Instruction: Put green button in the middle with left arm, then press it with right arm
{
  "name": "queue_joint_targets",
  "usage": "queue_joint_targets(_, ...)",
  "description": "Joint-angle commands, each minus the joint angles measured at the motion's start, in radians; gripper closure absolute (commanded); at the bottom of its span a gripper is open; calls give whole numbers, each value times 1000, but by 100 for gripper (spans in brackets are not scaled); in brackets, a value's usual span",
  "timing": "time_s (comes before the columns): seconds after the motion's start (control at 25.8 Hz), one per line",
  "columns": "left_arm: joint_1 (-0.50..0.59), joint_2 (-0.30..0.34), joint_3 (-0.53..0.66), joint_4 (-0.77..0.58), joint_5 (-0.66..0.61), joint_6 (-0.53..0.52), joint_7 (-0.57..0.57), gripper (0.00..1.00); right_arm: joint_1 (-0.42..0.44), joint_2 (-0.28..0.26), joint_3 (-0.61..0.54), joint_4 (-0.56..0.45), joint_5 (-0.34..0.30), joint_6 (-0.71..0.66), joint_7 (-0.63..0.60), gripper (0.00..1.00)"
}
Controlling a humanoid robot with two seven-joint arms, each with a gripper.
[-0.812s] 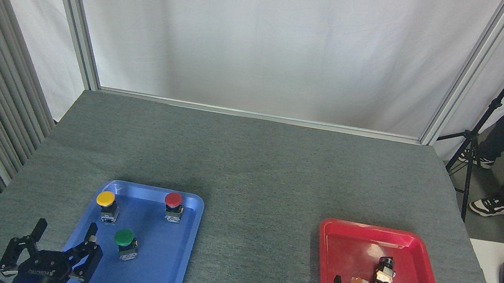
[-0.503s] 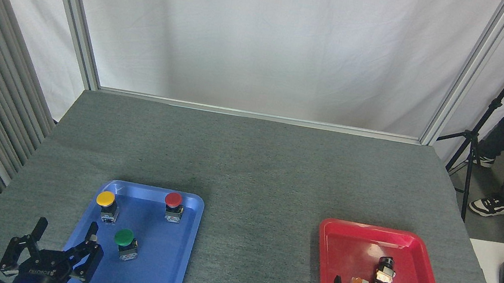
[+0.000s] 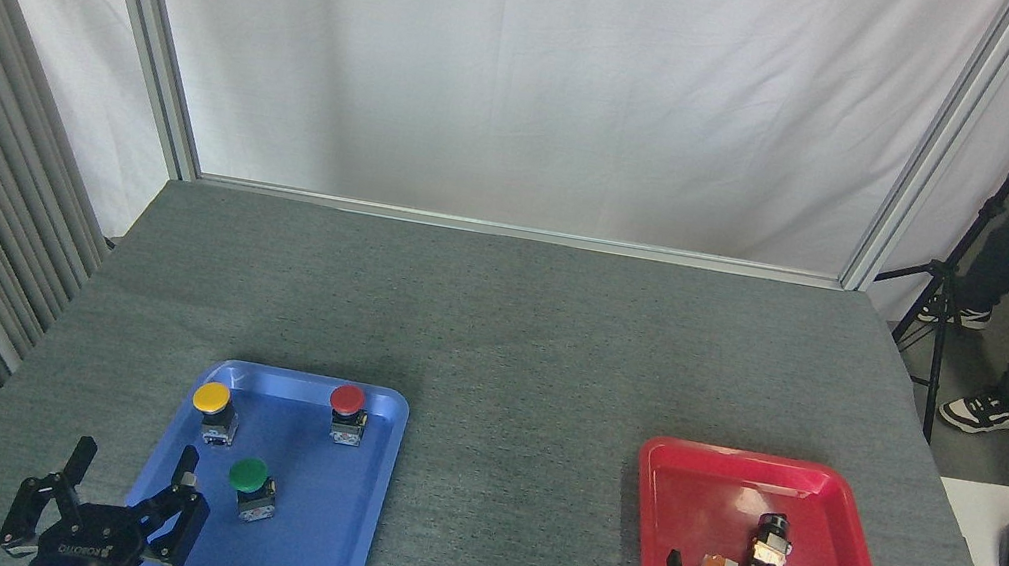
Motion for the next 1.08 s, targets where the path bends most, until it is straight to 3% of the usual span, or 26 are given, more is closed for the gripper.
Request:
queue_joint_targets(0.0, 3, 4, 1, -1, 0, -7, 4, 1, -1, 0, 0, 0, 0, 0, -1, 0)
queue_joint_targets(1.04, 18, 12, -1, 41, -4, -108, -19, 1, -4, -1, 2, 2, 0, 0, -1, 0)
